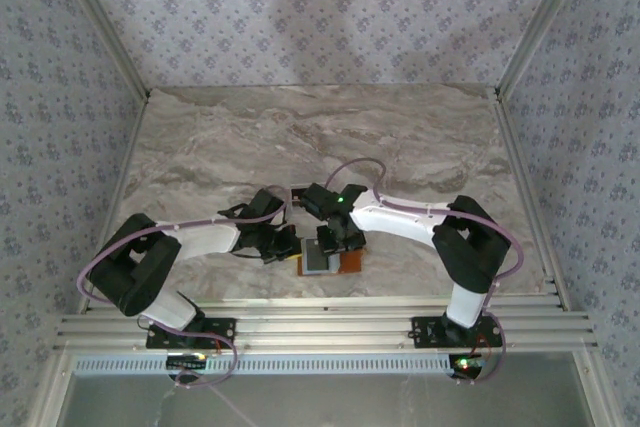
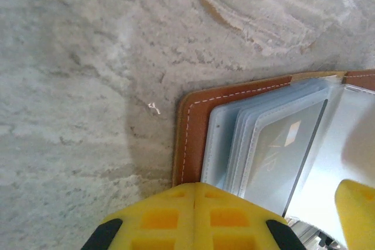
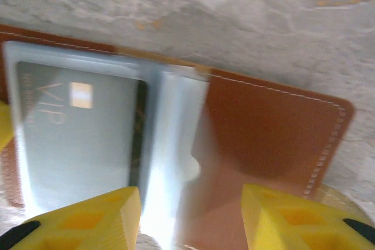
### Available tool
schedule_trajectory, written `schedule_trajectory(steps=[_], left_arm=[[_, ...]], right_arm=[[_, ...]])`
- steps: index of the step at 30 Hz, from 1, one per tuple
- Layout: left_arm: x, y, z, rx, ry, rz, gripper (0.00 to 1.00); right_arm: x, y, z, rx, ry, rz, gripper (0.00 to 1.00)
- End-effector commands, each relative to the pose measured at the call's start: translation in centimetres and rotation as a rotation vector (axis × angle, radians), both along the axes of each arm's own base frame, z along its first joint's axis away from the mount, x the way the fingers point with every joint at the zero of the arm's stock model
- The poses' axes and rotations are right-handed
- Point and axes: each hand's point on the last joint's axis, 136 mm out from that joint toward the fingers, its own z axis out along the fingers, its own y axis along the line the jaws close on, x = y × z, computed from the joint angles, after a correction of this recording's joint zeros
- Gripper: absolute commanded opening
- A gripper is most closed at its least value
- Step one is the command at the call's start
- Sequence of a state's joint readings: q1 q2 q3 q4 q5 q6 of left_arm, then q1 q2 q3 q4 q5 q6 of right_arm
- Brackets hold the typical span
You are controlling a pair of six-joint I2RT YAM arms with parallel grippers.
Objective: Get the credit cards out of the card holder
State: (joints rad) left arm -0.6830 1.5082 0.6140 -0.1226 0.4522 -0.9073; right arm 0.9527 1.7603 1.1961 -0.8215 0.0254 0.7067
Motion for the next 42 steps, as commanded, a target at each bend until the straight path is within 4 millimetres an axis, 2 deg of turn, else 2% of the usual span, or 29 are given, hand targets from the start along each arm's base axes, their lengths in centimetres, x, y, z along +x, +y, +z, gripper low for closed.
schedule_trajectory(steps=[1,5,7,12,19,24,27,29,33,42], left_arm=[[-1.0,1.2,-0.4,0.062,0.026,0.003,0.00],[-0.8,1.2,0.1,0.060,0.017,0.004,0.00],[-0.7,1.1,0.3,0.060,0.011,0.002,0.00],[-0.6,0.8,1.1,0.053,-0.001,-0.005,0.00],[-0.1,0.0,3.3,0.041,-0.046,-0.019,0.00],[0.0,-0.8,4.3,0.025,-0.066,-0.027,0.00],[-0.3,-1.4,4.0,0.020,-0.059,-0.039,0.00],[-0.5,-1.7,3.5,0.021,-0.050,-0.045,0.00],[-0.9,-1.9,2.2,0.031,-0.022,-0.053,0.00],[-1.4,-0.7,0.2,0.106,0.001,-0.058,0.00]], right_arm=[[-0.2,-2.7,0.8,-0.121,-0.020,-0.009,0.50],[0.0,-3.4,0.9,-0.129,-0.023,-0.020,0.47],[-0.5,-4.3,0.2,-0.148,-0.005,-0.020,0.43],[-0.3,-4.5,0.5,-0.144,-0.010,-0.020,0.42],[-0.4,-1.7,2.8,0.058,-0.024,-0.017,0.38],[-1.0,1.6,3.2,0.300,0.034,0.004,0.34],[-0.7,3.5,3.1,0.432,0.068,0.004,0.31],[-0.7,4.0,2.5,0.471,0.093,0.000,0.29],[-0.7,4.5,1.4,0.503,0.133,0.001,0.27],[-0.9,5.2,-0.3,0.525,0.177,0.003,0.25]])
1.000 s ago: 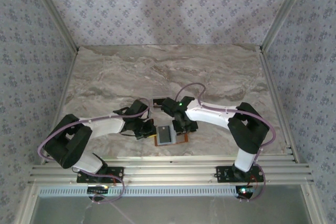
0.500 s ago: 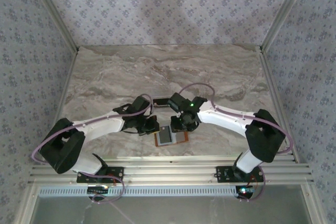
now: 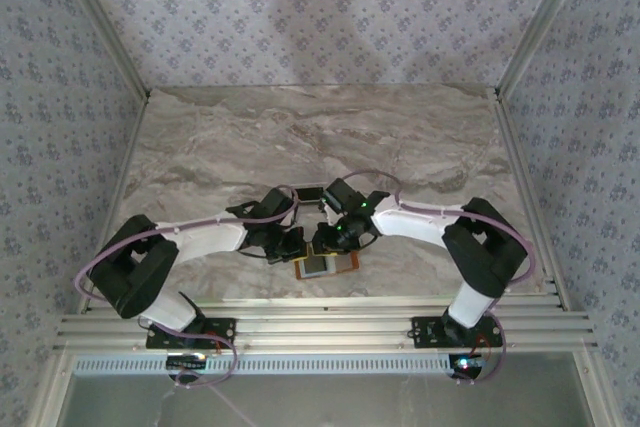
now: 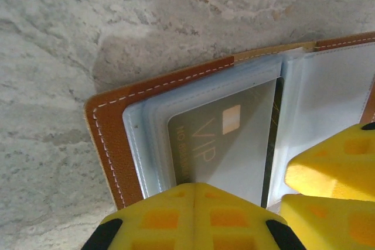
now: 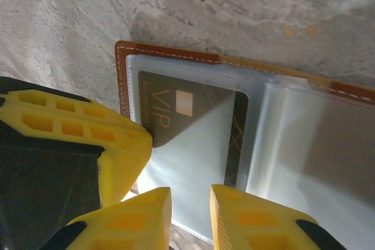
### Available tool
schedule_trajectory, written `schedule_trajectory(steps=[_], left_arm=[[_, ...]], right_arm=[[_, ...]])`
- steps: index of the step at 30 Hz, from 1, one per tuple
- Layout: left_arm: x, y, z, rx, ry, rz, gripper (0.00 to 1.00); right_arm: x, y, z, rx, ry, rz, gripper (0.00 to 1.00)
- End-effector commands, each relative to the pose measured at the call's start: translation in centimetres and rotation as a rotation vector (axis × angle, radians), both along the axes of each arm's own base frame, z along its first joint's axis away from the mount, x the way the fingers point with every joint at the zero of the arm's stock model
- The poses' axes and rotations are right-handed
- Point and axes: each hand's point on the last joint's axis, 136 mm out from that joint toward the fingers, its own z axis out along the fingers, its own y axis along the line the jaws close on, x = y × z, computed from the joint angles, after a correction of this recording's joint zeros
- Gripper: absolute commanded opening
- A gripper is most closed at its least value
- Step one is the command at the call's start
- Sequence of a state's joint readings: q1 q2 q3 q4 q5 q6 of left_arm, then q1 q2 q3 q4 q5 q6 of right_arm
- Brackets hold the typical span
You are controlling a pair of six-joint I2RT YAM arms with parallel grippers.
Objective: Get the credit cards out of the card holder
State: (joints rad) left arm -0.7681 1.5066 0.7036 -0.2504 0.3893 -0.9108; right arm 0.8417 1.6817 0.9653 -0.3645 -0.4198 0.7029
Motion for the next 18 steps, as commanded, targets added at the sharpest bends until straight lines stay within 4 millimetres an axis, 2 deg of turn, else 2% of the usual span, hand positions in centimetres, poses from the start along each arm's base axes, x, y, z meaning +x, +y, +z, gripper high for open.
schedule_trajectory(steps=[1,10,18], left_arm=[[-0.4,0.7,-1.0,0.045,0.009,-0.003,0.00],[-0.5,1.1,-1.5,0.067,0.013,-0.004,0.00],[-0.4,1.3,-1.3,0.079,0.005,-0.003,0.00]], right_arm=[[-0.2,0.2,-0.5,0.015,0.027,0.001,0.25],[-0.2,-1.1,-2.2,-0.067,0.025,-0.002,0.25],[0.1,-2.5,-2.7,-0.152,-0.008,-0.011,0.25]])
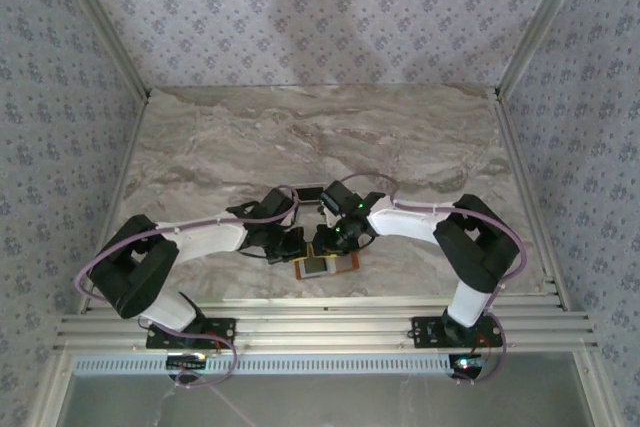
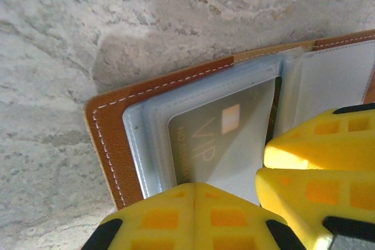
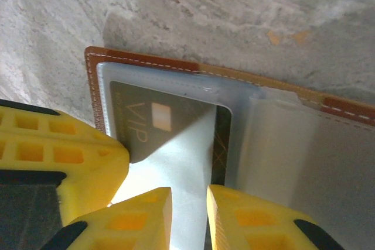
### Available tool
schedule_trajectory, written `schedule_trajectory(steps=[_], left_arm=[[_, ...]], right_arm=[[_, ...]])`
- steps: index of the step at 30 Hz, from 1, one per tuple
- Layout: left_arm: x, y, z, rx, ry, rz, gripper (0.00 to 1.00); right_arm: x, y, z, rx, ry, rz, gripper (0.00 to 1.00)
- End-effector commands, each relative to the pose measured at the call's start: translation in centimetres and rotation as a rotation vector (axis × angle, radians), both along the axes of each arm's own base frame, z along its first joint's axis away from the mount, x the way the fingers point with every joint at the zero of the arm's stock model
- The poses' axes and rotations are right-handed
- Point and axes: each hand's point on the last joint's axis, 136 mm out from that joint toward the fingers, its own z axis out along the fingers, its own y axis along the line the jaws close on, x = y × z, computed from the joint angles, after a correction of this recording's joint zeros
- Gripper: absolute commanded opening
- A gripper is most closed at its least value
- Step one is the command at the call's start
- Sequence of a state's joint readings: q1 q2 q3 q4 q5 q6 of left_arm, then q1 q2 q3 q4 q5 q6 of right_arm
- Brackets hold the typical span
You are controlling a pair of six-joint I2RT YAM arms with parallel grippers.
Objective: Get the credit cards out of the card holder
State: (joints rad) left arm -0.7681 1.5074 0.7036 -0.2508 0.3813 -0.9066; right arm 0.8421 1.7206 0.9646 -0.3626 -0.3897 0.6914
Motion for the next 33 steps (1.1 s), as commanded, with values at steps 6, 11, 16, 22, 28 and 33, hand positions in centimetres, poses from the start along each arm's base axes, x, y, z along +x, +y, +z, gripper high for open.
schedule_trajectory(steps=[6,11,16,22,28,33], left_arm=[[-0.51,1.38,-1.17,0.084,0.008,-0.006,0.00],[-0.55,1.61,-1.33,0.099,0.008,-0.008,0.00],[-0.58,1.86,-1.48,0.112,0.008,-0.010,0.00],[-0.60,1.92,-1.63,0.118,0.008,-0.011,0.00],[-0.47,1.85,-1.49,0.116,0.006,-0.010,0.00],[-0.47,1.84,-1.49,0.117,0.004,-0.015,0.00]], right_arm=[[-0.04,-2.12,-0.94,-0.116,-0.019,-0.004,0.25],[-0.09,-2.23,-1.27,-0.128,-0.016,-0.006,0.24],[-0.11,-2.15,-1.28,-0.124,-0.018,-0.007,0.23],[-0.12,-2.20,-1.34,-0.129,-0.017,-0.006,0.17],[-0.11,-2.07,-1.13,-0.121,-0.020,-0.005,0.15],[-0.20,-1.59,-1.18,-0.104,-0.016,0.003,0.17]])
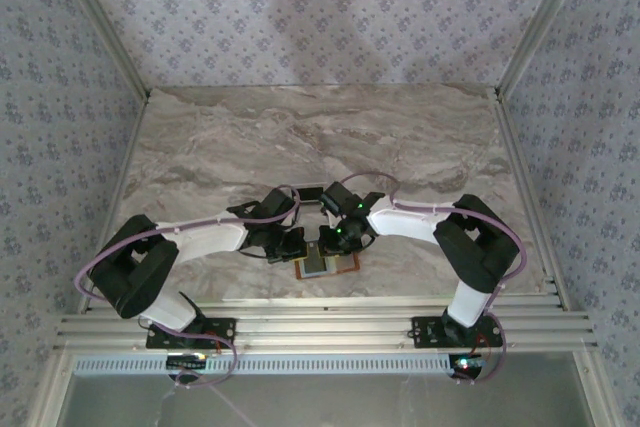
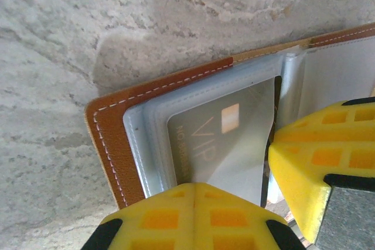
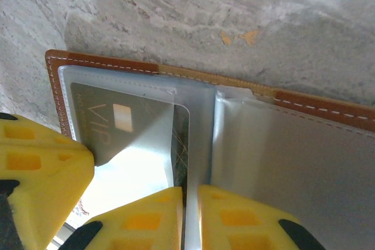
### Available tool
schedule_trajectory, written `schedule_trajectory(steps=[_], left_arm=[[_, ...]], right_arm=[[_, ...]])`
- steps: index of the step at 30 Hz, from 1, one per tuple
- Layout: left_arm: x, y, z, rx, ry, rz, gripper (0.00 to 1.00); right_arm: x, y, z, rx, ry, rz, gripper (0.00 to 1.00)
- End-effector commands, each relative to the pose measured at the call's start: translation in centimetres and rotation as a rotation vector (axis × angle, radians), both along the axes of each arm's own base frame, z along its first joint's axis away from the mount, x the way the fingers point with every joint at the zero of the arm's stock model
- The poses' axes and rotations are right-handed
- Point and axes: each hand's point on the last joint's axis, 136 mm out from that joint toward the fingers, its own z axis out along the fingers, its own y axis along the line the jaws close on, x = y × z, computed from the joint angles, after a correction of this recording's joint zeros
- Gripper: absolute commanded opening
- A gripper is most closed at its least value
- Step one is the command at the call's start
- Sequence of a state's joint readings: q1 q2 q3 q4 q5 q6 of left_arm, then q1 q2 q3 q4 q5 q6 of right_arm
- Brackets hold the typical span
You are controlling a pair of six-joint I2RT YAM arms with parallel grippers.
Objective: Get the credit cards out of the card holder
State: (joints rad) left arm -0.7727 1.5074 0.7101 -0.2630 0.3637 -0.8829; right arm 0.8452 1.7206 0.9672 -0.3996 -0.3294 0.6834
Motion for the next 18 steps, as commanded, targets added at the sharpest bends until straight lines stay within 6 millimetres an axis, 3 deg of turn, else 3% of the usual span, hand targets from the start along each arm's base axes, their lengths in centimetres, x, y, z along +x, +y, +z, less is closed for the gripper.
schedule_trajectory(steps=[1,7,18], left_arm=[[-0.5,1.8,-1.5,0.103,0.019,0.002,0.00],[-0.5,1.7,-1.5,0.106,0.020,-0.003,0.00],[-0.3,1.8,-0.6,0.107,0.008,-0.005,0.02]], right_arm=[[-0.4,-0.6,-0.7,-0.043,0.011,0.011,0.18],[-0.5,-0.8,-1.1,-0.068,0.011,0.013,0.23],[-0.3,-2.4,-2.0,-0.179,-0.009,-0.025,0.16]])
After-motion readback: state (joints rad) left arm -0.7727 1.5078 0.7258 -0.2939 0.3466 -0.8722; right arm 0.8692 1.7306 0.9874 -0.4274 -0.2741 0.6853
